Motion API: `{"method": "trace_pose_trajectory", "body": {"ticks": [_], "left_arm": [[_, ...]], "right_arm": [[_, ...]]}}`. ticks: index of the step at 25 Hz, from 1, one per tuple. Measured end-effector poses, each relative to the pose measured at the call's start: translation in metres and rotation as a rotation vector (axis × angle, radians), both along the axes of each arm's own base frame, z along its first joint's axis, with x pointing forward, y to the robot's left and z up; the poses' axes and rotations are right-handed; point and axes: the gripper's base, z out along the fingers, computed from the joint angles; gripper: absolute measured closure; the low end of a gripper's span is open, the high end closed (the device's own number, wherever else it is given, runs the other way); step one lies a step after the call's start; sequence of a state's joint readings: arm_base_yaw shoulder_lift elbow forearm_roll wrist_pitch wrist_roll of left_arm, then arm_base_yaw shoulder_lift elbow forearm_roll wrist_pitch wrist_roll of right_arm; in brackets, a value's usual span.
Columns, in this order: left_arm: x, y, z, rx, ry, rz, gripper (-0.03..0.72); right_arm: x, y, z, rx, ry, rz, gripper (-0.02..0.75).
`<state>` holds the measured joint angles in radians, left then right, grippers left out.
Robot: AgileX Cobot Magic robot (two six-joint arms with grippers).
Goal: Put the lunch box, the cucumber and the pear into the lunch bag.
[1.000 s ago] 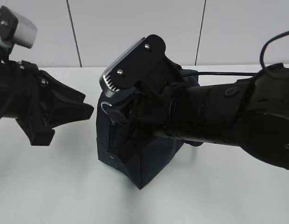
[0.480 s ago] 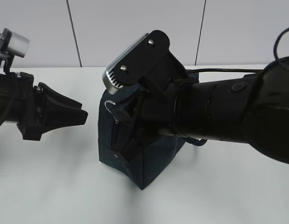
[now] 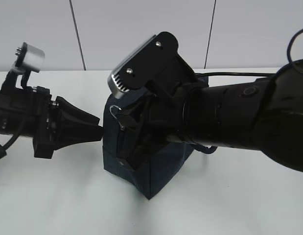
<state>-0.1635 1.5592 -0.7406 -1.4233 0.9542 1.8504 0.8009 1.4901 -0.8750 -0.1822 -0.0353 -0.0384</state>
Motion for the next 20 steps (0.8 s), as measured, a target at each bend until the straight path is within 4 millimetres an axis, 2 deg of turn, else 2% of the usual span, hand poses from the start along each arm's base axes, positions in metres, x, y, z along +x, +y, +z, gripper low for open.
{"method": "trace_pose_trajectory", "body": {"ticks": [4,12,16,20], "left_arm": [[0.002,-0.008,-0.009,0.040,0.001,0.004,0.449],[0.008,-0.010,-0.021,0.031,0.025,0.031,0.449],[0.010,-0.010,-0.020,0.016,0.013,0.045,0.451],[0.011,-0.013,-0.019,0.001,0.003,0.053,0.510]], "right_arm": [[0.000,0.000,0.000,0.001,0.001,-0.001,0.738],[0.000,0.000,0.000,0.007,0.007,-0.005,0.738],[0.000,0.000,0.000,0.009,0.008,-0.007,0.738],[0.000,0.000,0.000,0.011,0.010,-0.008,0.738]]}}
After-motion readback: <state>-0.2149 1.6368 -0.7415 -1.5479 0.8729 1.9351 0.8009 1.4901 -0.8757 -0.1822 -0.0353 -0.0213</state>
